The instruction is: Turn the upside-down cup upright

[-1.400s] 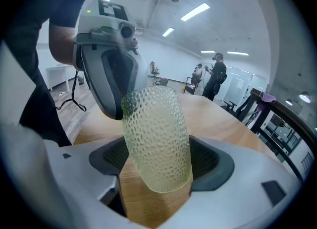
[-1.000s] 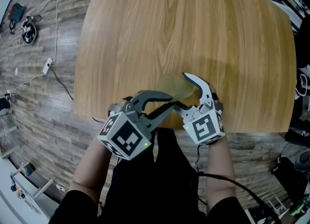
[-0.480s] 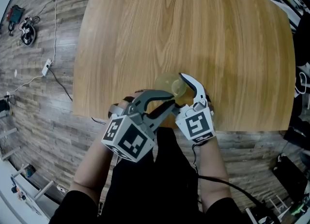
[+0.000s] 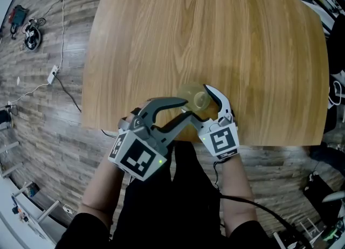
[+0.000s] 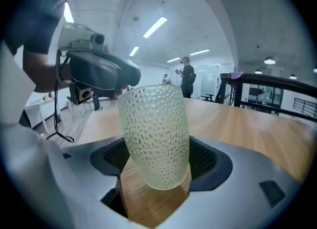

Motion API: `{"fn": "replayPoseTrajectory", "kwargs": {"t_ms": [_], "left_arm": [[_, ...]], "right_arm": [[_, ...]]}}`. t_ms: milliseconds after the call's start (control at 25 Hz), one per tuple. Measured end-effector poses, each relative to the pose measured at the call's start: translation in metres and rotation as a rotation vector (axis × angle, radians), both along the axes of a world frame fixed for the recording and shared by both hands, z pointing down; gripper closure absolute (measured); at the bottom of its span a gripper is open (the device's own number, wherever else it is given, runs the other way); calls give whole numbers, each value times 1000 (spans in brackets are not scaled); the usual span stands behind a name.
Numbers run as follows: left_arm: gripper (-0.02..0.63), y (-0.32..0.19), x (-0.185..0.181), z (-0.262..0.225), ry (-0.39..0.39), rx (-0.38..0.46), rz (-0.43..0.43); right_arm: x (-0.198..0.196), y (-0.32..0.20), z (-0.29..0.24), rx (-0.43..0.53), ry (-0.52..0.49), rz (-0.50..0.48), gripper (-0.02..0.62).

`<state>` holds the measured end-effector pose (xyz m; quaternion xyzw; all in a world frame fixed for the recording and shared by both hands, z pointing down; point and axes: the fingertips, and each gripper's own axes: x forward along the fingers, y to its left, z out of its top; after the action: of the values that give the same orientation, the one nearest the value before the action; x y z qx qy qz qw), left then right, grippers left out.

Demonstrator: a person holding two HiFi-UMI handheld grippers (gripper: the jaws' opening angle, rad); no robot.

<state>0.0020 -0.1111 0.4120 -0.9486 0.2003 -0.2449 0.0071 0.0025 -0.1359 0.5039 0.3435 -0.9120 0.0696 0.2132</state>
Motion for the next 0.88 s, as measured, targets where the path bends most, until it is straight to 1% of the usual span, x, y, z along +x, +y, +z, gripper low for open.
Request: {"fn": "replayPoseTrajectory", "kwargs": {"t_ms": [40, 80, 120, 160, 200, 240, 320, 400, 520, 720, 880], "left_arm": [[506, -9, -6, -7, 75, -1, -52], [506, -19, -15, -11, 159, -41, -135], [507, -29, -28, -8, 235, -116, -240], [509, -38, -42, -2, 291, -185, -337], [530, -48, -54, 6, 327, -222, -411], [568, -56, -64, 15, 350, -234, -464], [589, -66, -72, 34, 354, -253, -529], [589, -70, -69, 52, 325, -292, -557], [592, -69, -58, 64, 302, -328, -541], [597, -63, -51, 68, 291, -341, -505], [598, -59, -48, 69, 283, -329, -492]], "right_arm": [[3, -2, -2, -13, -28, 21, 261], [5, -3, -3, -25, -54, 38, 261], [6, -5, -5, -36, -77, 52, 261], [7, -5, -6, -46, -98, 63, 261], [7, -5, -8, -52, -115, 71, 261], [5, -5, -9, -54, -126, 75, 261], [0, -3, -11, -52, -146, 73, 261], [-7, 0, -12, -49, -162, 54, 261], [-17, 2, -10, -63, -140, 24, 261], [-22, 3, 0, -102, -117, 13, 261], [-17, 3, 13, -144, -51, 10, 261]]}}
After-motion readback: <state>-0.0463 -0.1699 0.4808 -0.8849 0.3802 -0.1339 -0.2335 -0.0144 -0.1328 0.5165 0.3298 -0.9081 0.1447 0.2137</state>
